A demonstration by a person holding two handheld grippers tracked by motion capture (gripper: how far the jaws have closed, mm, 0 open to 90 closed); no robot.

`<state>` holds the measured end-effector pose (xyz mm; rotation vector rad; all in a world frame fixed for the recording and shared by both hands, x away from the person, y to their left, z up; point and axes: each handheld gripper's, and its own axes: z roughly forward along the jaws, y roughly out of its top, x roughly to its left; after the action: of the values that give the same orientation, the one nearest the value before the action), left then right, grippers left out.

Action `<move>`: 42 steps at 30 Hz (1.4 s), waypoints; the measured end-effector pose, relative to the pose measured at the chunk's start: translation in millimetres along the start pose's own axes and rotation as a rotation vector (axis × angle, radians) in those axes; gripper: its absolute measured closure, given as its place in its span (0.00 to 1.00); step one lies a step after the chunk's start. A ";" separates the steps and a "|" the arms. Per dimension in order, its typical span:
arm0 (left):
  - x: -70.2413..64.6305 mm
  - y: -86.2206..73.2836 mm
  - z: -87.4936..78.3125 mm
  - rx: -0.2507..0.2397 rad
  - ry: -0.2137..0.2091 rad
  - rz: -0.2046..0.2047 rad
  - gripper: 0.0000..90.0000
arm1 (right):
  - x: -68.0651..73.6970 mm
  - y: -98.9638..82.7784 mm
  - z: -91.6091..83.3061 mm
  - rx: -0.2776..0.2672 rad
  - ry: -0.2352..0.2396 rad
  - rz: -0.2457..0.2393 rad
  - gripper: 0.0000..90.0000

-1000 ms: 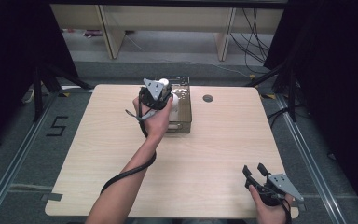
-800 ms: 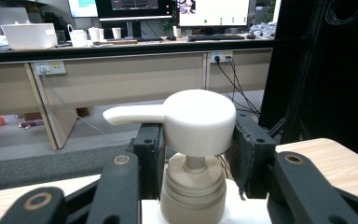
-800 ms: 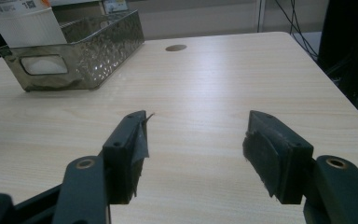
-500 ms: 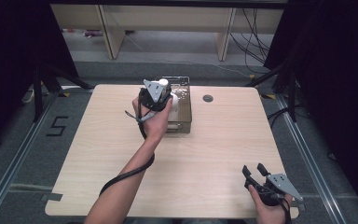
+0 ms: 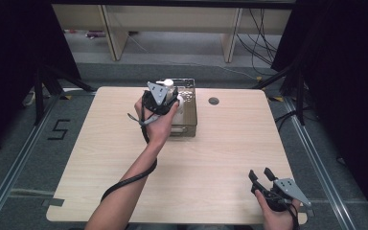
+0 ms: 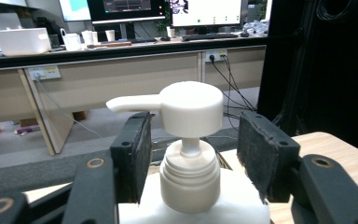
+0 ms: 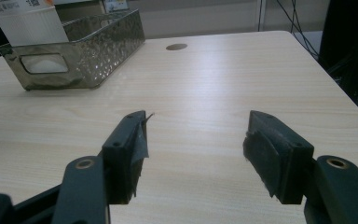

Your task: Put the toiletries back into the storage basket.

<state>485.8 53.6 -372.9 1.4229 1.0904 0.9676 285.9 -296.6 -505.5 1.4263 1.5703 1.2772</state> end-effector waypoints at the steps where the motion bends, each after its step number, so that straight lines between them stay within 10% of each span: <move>1: 0.5 -0.3 -0.5 0.003 -0.005 -0.003 0.48 | 0.0 0.0 0.0 0.000 0.000 0.000 0.44; 20: 15.2 -10.5 -27.7 0.046 -0.117 -0.008 0.44 | -0.6 -1.0 0.8 -0.018 0.007 -0.003 0.44; 42: 65.9 -34.8 -78.6 0.038 -0.130 0.035 0.44 | 0.5 -1.1 0.1 0.009 -0.006 -0.016 0.43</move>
<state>423.4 138.5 -397.7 1.5189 0.9955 0.8696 285.5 -296.0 -506.5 1.4192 1.5825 1.2567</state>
